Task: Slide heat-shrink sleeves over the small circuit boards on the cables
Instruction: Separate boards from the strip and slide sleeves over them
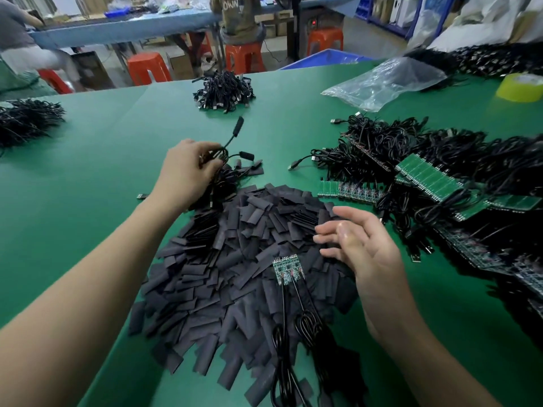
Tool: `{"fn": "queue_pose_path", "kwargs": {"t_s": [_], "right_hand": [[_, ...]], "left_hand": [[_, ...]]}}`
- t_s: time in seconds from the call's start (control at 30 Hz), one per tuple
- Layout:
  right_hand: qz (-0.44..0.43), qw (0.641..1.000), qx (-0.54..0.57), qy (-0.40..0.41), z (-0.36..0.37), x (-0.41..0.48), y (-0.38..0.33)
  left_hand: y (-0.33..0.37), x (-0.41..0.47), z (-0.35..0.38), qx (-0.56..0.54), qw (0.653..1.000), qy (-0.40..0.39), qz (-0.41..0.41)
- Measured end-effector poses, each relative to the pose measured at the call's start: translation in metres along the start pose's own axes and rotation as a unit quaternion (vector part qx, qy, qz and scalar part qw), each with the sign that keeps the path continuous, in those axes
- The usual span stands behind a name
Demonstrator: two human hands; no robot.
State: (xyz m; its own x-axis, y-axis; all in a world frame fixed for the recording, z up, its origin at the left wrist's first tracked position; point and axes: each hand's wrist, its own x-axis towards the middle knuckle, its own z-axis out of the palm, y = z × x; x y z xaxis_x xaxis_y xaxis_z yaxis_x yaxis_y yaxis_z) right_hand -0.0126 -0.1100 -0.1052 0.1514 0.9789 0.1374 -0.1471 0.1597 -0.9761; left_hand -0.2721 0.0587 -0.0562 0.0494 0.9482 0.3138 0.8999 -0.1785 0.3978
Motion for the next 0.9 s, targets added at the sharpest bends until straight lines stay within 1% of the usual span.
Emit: {"fn": "queue_pose_path", "kwargs": {"t_s": [0.07, 0.1, 0.13, 0.17, 0.23, 0.27, 0.3, 0.4, 0.47, 0.57, 0.63, 0.7, 0.77, 0.8, 0.83, 0.9], "right_hand": [[0.008, 1.000, 0.000, -0.002, -0.001, 0.001, 0.002], [0.010, 1.000, 0.000, -0.001, -0.002, 0.001, 0.002], [0.010, 1.000, -0.005, 0.000, -0.002, 0.002, 0.003], [0.007, 1.000, -0.015, 0.001, -0.002, 0.002, 0.003], [-0.012, 0.998, -0.060, -0.004, -0.004, 0.001, 0.004], [-0.021, 0.996, -0.090, -0.007, -0.004, 0.000, 0.005], [-0.025, 0.993, -0.119, -0.012, -0.004, 0.000, 0.006], [-0.023, 0.982, -0.182, -0.039, -0.004, -0.002, 0.007], [-0.029, 0.975, -0.214, -0.056, -0.002, -0.004, 0.008], [-0.036, 0.966, -0.249, -0.060, 0.001, -0.006, 0.009], [-0.039, 0.962, -0.263, -0.064, 0.003, -0.007, 0.009], [-0.042, 0.958, -0.275, -0.072, 0.002, -0.007, 0.010], [-0.053, 0.951, -0.292, -0.083, 0.002, -0.007, 0.011], [-0.062, 0.947, -0.304, -0.089, 0.003, -0.008, 0.011], [-0.073, 0.940, -0.320, -0.094, 0.004, -0.008, 0.011], [-0.095, 0.925, -0.350, -0.111, 0.007, -0.009, 0.009]], "left_hand": [[-0.013, 0.006, 0.012, 0.041, 0.998, -0.051, 0.001], [-0.017, 0.006, 0.015, 0.060, 0.996, -0.062, 0.004], [-0.020, 0.004, 0.018, 0.076, 0.996, -0.054, 0.011], [-0.020, 0.000, 0.019, 0.084, 0.996, -0.026, 0.023], [-0.011, -0.013, 0.018, 0.069, 0.995, 0.047, 0.045], [-0.001, -0.023, 0.015, 0.052, 0.995, 0.066, 0.054], [0.009, -0.034, 0.012, 0.032, 0.996, 0.058, 0.062], [0.041, -0.081, 0.005, -0.016, 0.995, -0.061, 0.082], [0.056, -0.113, 0.001, -0.034, 0.991, -0.104, 0.073], [0.071, -0.147, 0.004, -0.016, 0.993, -0.112, 0.041], [0.075, -0.158, 0.011, 0.007, 0.994, -0.102, 0.024], [0.076, -0.164, 0.016, 0.007, 0.995, -0.095, 0.017], [0.076, -0.167, 0.016, -0.034, 0.996, -0.083, 0.018], [0.076, -0.169, 0.015, -0.079, 0.994, -0.075, 0.013], [0.076, -0.171, 0.014, -0.139, 0.988, -0.071, -0.003], [0.076, -0.174, 0.012, -0.259, 0.962, -0.078, -0.039]]}}
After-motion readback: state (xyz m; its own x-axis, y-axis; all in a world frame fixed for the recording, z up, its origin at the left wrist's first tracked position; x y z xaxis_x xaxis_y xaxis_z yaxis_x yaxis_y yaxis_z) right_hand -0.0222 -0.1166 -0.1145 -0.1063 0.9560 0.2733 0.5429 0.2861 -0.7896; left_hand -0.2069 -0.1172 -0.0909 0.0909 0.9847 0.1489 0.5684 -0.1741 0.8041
